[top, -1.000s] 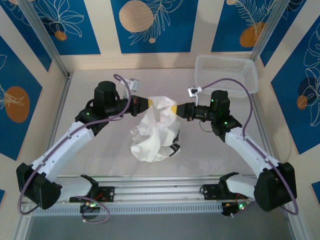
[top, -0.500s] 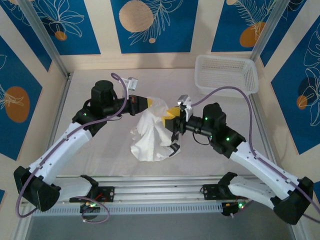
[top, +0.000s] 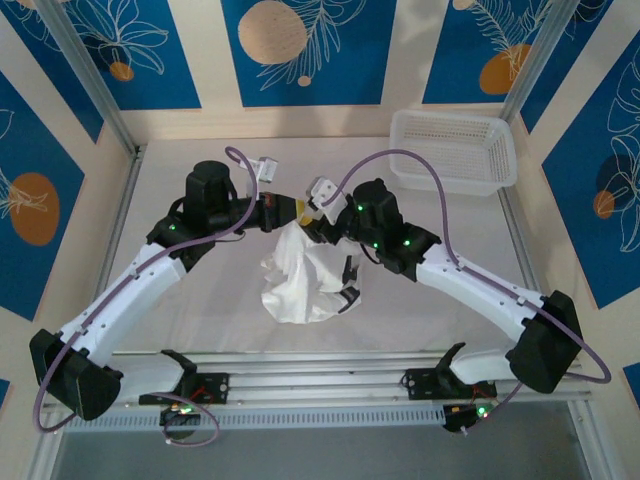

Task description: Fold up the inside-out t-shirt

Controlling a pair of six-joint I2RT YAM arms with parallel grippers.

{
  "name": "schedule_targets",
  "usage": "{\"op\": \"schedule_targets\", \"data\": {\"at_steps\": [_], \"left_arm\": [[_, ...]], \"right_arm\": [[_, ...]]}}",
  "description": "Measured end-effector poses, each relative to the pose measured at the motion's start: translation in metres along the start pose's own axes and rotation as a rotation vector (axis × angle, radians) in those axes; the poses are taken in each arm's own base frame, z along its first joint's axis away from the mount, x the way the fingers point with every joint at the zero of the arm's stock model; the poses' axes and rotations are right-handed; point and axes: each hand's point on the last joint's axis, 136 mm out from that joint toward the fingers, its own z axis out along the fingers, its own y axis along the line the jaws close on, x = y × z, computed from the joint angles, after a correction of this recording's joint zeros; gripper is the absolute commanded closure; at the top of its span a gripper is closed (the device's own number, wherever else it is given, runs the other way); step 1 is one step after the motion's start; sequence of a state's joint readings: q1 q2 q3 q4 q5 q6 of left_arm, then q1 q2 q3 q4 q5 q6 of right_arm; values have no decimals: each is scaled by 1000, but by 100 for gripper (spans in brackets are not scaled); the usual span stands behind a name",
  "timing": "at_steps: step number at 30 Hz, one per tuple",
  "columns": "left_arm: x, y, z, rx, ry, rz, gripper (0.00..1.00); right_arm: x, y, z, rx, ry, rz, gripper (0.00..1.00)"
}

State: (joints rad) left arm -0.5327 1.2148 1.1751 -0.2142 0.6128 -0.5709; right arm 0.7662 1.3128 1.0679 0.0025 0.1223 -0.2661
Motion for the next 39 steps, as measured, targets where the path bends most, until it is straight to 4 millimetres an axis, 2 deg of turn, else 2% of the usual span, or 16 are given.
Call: {"op": "schedule_targets", "data": {"at_steps": [5, 9, 11, 14, 15, 16, 18, 21, 22, 24, 28, 30, 33, 35, 37, 39], "left_arm": [[3, 2, 0, -5, 10, -9, 100], [3, 3, 0, -12, 12, -13, 100], [3, 10, -1, -39, 10, -26, 100], [3, 14, -2, -58, 8, -31, 100], [4, 14, -2, -58, 9, -31, 100], [4, 14, -2, -57, 9, -29, 100], [4, 13, -2, -57, 11, -27, 100], [6, 14, -2, -60, 19, -26, 100], [6, 14, -2, -59, 19, -22, 100], [6, 13, -2, -58, 18, -17, 100], [6, 13, -1, -57, 19, -16, 100], [7, 13, -1, -55, 21, -17, 100], [7, 14, 0, -55, 23, -18, 100], [7, 14, 0, -55, 23, -18, 100], [7, 14, 0, -55, 23, -18, 100], [7, 14, 0, -55, 23, -18, 100]], "right_arm": [[-5, 17, 4, -50, -19, -68, 31], [1, 14, 20, 5, 2, -138, 33], [1, 7, 26, 57, 4, -177, 50], [1, -3, 27, 119, 10, -199, 86], [1, -6, 26, 131, 13, -197, 92], [3, -8, 24, 135, 19, -186, 94], [9, -14, 16, 138, 37, -144, 91], [16, -18, -2, 122, 46, -69, 78], [19, -17, -9, 112, 51, -45, 77], [25, -15, -20, 103, 65, -16, 84], [44, -16, -27, 106, 117, 70, 86], [59, -23, -29, 123, 164, 133, 87], [80, -38, -32, 159, 230, 244, 77], [87, -40, -33, 147, 251, 308, 66], [85, -32, -32, 100, 243, 337, 58], [77, -18, -29, 39, 219, 350, 53]]}}
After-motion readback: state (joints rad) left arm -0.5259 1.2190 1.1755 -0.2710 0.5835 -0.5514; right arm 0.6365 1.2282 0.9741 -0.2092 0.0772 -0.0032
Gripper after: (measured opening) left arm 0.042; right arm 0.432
